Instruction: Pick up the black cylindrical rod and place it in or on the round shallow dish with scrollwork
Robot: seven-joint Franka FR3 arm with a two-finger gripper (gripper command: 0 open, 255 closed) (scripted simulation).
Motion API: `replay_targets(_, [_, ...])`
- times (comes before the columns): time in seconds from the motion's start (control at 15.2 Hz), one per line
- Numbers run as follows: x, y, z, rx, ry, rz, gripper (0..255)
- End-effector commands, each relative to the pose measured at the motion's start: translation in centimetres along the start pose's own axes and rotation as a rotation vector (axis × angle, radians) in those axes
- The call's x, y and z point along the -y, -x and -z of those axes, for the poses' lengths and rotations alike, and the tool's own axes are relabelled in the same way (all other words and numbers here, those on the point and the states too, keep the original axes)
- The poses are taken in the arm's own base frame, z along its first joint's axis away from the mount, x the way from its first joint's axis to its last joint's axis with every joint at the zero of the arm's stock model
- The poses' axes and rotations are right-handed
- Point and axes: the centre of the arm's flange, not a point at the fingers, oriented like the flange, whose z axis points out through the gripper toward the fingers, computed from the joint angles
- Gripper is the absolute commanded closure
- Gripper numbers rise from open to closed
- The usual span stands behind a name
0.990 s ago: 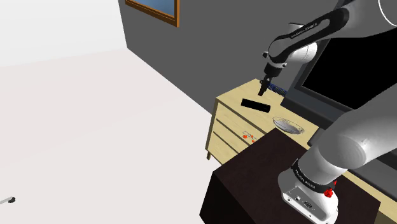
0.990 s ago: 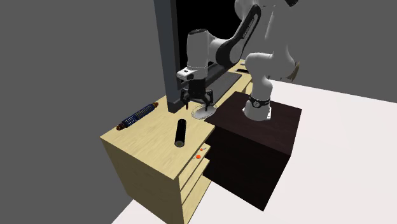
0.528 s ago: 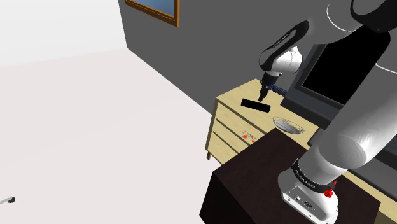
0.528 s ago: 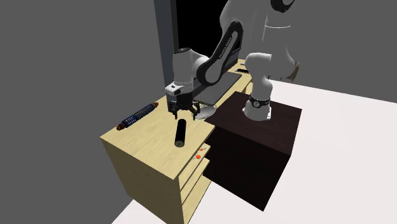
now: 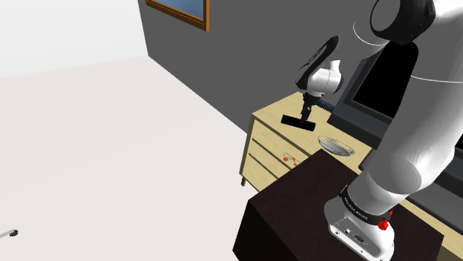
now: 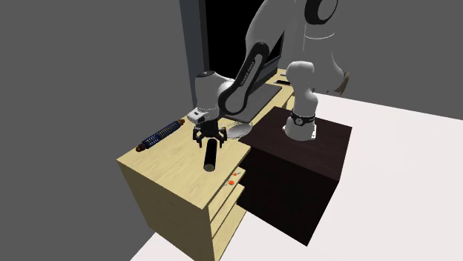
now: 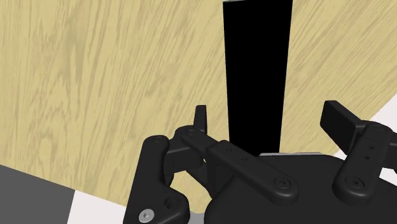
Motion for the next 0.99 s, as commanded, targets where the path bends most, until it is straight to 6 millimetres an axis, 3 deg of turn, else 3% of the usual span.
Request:
replay_targets(0.0, [-0.01, 0.02, -1.14, 0.0, 0.0, 0.0, 0])
replay_targets(0.13, [-0.01, 0.02, -1.97, 0.0, 0.0, 0.0, 0])
replay_targets(0.59, [-0.01, 0.02, -1.97, 0.0, 0.0, 0.0, 0])
replay_targets(0.66, [-0.01, 0.02, -1.97, 0.0, 0.0, 0.0, 255])
replay_targets(0.92, [-0.01, 0.02, -1.97, 0.0, 0.0, 0.0, 255])
